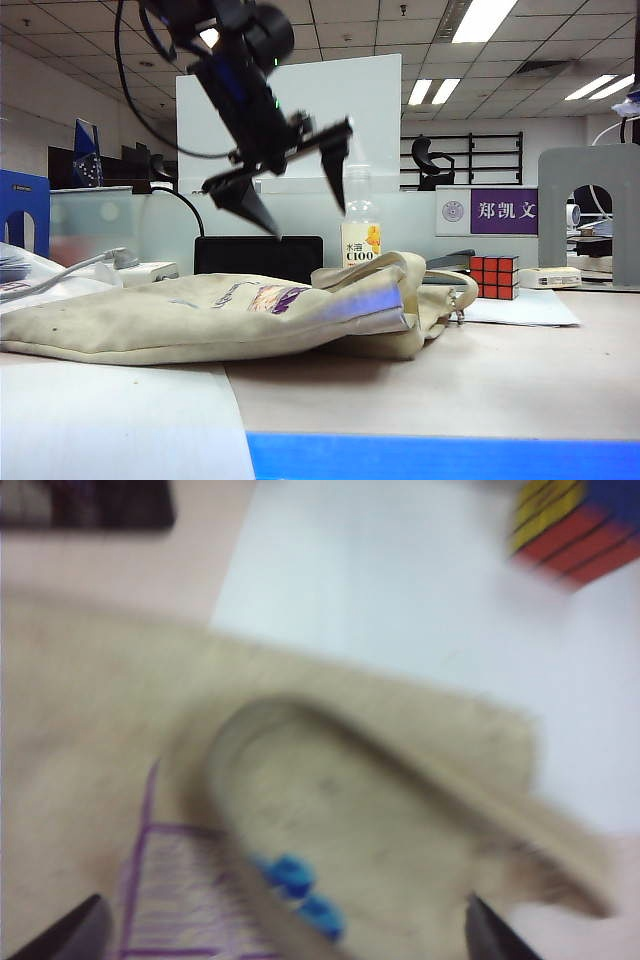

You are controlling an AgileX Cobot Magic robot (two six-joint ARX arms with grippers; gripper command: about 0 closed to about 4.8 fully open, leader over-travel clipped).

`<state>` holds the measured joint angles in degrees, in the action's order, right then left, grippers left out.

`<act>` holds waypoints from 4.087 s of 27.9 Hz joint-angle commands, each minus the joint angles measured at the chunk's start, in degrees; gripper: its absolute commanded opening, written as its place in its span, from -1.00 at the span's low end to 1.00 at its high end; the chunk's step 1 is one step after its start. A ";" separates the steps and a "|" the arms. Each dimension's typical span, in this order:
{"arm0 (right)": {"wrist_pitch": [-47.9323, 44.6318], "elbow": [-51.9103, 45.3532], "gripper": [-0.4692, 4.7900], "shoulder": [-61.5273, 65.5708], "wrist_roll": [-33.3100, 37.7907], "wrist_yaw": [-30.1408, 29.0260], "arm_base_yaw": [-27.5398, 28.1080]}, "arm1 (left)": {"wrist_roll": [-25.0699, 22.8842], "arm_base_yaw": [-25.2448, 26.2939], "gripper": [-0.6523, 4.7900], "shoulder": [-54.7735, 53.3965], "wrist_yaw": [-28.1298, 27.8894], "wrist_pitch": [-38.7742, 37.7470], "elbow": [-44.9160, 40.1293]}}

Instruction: Take the glasses case out of the canvas bag and put it on the table.

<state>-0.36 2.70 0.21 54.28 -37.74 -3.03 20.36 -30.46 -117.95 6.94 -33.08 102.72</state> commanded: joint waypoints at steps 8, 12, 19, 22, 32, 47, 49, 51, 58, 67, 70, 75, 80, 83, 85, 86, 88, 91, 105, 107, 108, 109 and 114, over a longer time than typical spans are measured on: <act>-1.18 0.24 -0.84 -0.13 -0.26 -5.97 -1.70 | -8.26 -0.02 1.00 -8.04 4.98 -2.47 0.20; -1.14 0.22 -0.84 -0.13 -0.28 -5.75 -1.70 | -8.33 -1.16 1.00 -8.02 9.88 2.32 0.22; 2.32 0.15 -0.84 -0.13 -0.31 -5.90 -1.70 | -12.26 -6.58 1.00 -8.07 11.06 11.30 1.53; 3.85 0.15 -0.84 -0.13 -0.31 -6.01 -1.70 | -13.29 -7.63 1.00 -8.07 8.55 11.98 1.51; 4.13 0.15 -0.84 -0.13 -0.48 -5.86 -1.70 | -12.37 -6.88 -0.78 -11.52 15.04 14.82 1.55; 10.40 0.35 -0.84 7.37 -17.62 4.20 -2.14 | -4.44 -5.38 -0.78 -9.75 30.71 -6.01 29.11; 6.91 0.39 -0.84 11.69 -18.62 4.17 -2.16 | -4.44 -5.38 -0.78 -9.14 34.21 -7.43 30.73; 1.36 0.57 -0.84 16.70 -18.80 4.15 -2.16 | -4.28 -5.38 -0.78 -8.02 36.04 -8.26 32.28; -10.64 8.96 -0.84 41.13 -25.88 3.28 -10.23 | 2.67 -6.51 -0.78 -2.23 36.39 -6.49 33.79; -11.23 26.67 -0.84 71.10 -34.95 4.00 -21.92 | 3.43 -9.01 -0.78 1.31 39.98 -11.10 33.90; -5.88 30.40 -0.84 72.98 -38.95 4.44 -18.97 | 1.40 -9.09 -0.78 1.66 41.13 -16.92 33.90; -4.31 30.47 -0.84 72.28 -44.24 4.74 -11.78 | -1.11 -10.34 -0.78 2.71 40.41 -20.85 33.90; -3.80 30.45 -0.84 73.83 -49.46 6.51 -10.91 | -1.73 -13.55 -0.78 4.48 40.85 -18.01 33.99; -5.14 30.47 -0.84 75.80 -49.53 6.58 -11.41 | -0.63 -15.41 -0.78 5.09 41.13 -16.48 34.29; -8.63 30.47 -0.84 77.81 -49.59 5.05 -11.41 | -0.31 -16.81 -0.78 5.11 43.28 -16.70 34.27; -10.71 30.47 -0.84 78.64 -49.55 3.72 -11.43 | -0.35 -17.33 -0.78 5.18 44.37 -17.09 34.27; -14.19 30.49 -0.80 79.87 -49.59 3.13 -12.96 | -0.46 -18.14 -0.78 5.18 44.37 -17.66 34.27; -18.16 31.12 0.01 82.49 -49.59 3.32 -16.02 | -0.42 -18.69 -0.78 5.18 44.78 -19.89 34.27; -13.75 43.04 0.94 100.43 -50.34 10.86 -19.58 | -3.89 -20.74 -0.78 5.18 46.51 -29.00 34.27; -11.43 44.85 0.94 103.19 -50.47 11.76 -20.15 | -3.93 -20.74 -0.78 5.18 46.86 -29.00 34.27; -9.99 45.68 1.00 104.69 -51.49 15.87 -21.33 | -3.96 -20.72 -0.78 5.18 47.23 -29.03 34.27; -9.73 45.99 1.00 105.42 -52.41 17.44 -22.01 | -3.96 -20.72 -0.78 5.18 47.34 -29.00 34.27; -8.11 50.25 0.61 111.16 -54.31 22.86 -27.89 | -4.96 -20.72 -0.78 5.18 47.52 -29.11 34.27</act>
<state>-16.05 53.60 109.06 -0.69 -17.47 -29.56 15.59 -50.48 -113.84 50.13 -64.55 136.33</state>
